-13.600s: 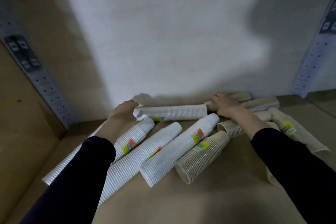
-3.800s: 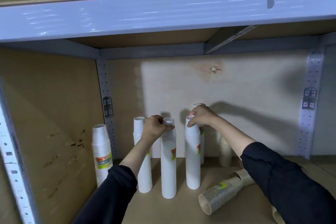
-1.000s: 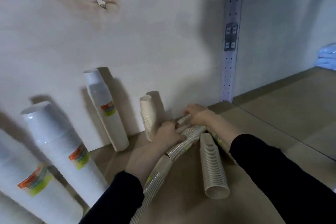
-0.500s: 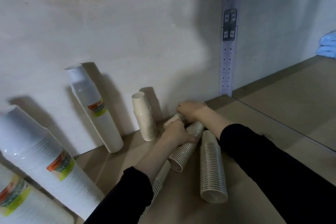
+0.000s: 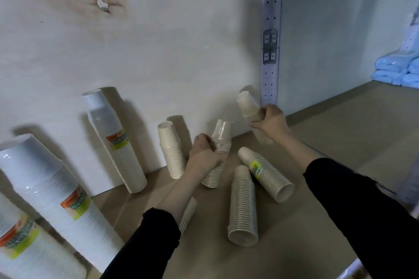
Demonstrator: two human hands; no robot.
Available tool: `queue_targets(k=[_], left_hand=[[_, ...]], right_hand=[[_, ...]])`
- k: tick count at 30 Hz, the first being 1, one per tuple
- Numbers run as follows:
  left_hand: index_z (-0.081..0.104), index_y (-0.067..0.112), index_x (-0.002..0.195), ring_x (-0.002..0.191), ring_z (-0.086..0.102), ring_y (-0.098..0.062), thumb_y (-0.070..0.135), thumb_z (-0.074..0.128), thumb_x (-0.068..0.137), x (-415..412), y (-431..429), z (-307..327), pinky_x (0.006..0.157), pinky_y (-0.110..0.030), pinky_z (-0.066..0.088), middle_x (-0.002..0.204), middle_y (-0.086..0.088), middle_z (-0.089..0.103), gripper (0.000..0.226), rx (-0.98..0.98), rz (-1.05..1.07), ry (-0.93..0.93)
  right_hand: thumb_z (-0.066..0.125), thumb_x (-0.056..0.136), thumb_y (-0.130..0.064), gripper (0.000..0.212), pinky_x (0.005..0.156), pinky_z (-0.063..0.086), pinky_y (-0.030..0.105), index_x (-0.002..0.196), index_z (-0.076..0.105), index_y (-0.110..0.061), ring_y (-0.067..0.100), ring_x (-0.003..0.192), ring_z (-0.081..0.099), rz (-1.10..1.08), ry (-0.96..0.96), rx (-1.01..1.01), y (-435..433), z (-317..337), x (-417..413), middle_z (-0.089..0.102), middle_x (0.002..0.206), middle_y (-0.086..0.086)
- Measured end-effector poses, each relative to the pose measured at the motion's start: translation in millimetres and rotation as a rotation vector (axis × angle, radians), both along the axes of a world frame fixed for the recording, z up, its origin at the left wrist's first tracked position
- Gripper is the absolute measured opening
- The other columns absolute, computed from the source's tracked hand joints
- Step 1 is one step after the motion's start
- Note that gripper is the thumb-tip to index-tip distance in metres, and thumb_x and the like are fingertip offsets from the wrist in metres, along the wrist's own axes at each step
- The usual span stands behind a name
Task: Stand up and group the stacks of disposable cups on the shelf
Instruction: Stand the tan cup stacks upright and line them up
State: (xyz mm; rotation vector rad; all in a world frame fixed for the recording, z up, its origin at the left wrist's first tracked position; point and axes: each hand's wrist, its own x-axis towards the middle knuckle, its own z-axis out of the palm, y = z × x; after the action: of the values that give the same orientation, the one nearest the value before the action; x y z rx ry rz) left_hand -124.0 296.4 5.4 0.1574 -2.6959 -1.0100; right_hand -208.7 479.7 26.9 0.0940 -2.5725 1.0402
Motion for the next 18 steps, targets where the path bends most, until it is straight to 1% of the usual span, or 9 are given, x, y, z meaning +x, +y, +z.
queue_targets(k=[1,3,5,7,8,10,12,14,18], left_hand=[[0.048,0.008,0.107,0.09,0.048,-0.016,0.025,0.075,0.064,0,1,-3,0.074,-0.024,0.033,0.101,0.001,0.045,0.054,0.04,0.016,0.035],[0.048,0.006,0.108,0.086,0.043,-0.012,0.022,0.077,0.065,-1,4,-9,0.071,-0.015,0.028,0.099,0.003,0.041,0.054,0.109,0.036,0.102],[0.048,0.006,0.108,0.085,0.042,-0.011,0.022,0.077,0.065,-2,7,-15,0.064,-0.012,0.025,0.099,0.004,0.039,0.054,0.166,0.058,0.15],[0.047,0.008,0.108,0.082,0.042,-0.011,0.026,0.077,0.066,-2,11,-20,0.068,-0.015,0.028,0.099,0.007,0.037,0.054,0.197,0.1,0.159],[0.046,0.01,0.108,0.081,0.042,-0.011,0.028,0.076,0.067,-2,13,-22,0.071,-0.021,0.032,0.099,0.008,0.036,0.055,0.196,0.117,0.159],[0.045,0.009,0.109,0.08,0.043,-0.013,0.029,0.076,0.067,-1,15,-25,0.073,-0.028,0.037,0.099,0.007,0.036,0.056,0.183,0.129,0.174],[0.045,0.006,0.109,0.082,0.043,-0.013,0.026,0.077,0.068,0,14,-26,0.073,-0.027,0.036,0.1,0.005,0.036,0.056,0.187,0.127,0.188],[0.045,0.005,0.111,0.087,0.045,-0.014,0.023,0.077,0.068,1,10,-27,0.076,-0.025,0.035,0.102,0.002,0.038,0.057,0.232,0.128,0.177],[0.044,0.001,0.116,0.106,0.051,-0.024,0.019,0.077,0.07,6,3,-25,0.086,-0.03,0.04,0.117,-0.01,0.046,0.059,0.249,0.124,0.158]], right_hand=[[0.08,0.068,-0.021,0.055,0.085,0.044,0.035,0.111,0.057,0.005,0.032,0.107,0.057,-0.045,0.0,-0.046,6,-3,3,0.06,0.116,0.022],[0.081,0.066,-0.02,0.054,0.084,0.045,0.035,0.109,0.059,0.004,0.032,0.105,0.059,-0.127,-0.014,-0.136,16,-7,9,0.063,0.114,0.022],[0.082,0.065,-0.018,0.052,0.08,0.046,0.032,0.107,0.061,0.004,0.032,0.103,0.062,-0.159,-0.034,-0.214,22,-12,13,0.065,0.113,0.022],[0.082,0.065,-0.017,0.051,0.074,0.043,0.028,0.106,0.061,0.005,0.032,0.102,0.063,-0.163,-0.059,-0.271,26,-19,16,0.065,0.113,0.021],[0.082,0.065,-0.017,0.051,0.072,0.041,0.027,0.106,0.061,0.005,0.031,0.102,0.063,-0.166,-0.071,-0.29,27,-22,17,0.065,0.114,0.021],[0.083,0.064,-0.017,0.052,0.073,0.041,0.027,0.106,0.061,0.005,0.031,0.102,0.063,-0.168,-0.08,-0.304,30,-27,19,0.064,0.114,0.021],[0.082,0.064,-0.018,0.053,0.076,0.043,0.03,0.107,0.061,0.006,0.032,0.102,0.062,-0.17,-0.085,-0.299,31,-30,20,0.064,0.113,0.022],[0.082,0.065,-0.018,0.053,0.074,0.043,0.03,0.107,0.06,0.006,0.033,0.102,0.062,-0.183,-0.087,-0.297,33,-34,22,0.064,0.113,0.022],[0.08,0.069,-0.02,0.056,0.079,0.048,0.038,0.113,0.055,0.006,0.035,0.104,0.062,-0.202,-0.105,-0.331,35,-40,29,0.062,0.117,0.022]])
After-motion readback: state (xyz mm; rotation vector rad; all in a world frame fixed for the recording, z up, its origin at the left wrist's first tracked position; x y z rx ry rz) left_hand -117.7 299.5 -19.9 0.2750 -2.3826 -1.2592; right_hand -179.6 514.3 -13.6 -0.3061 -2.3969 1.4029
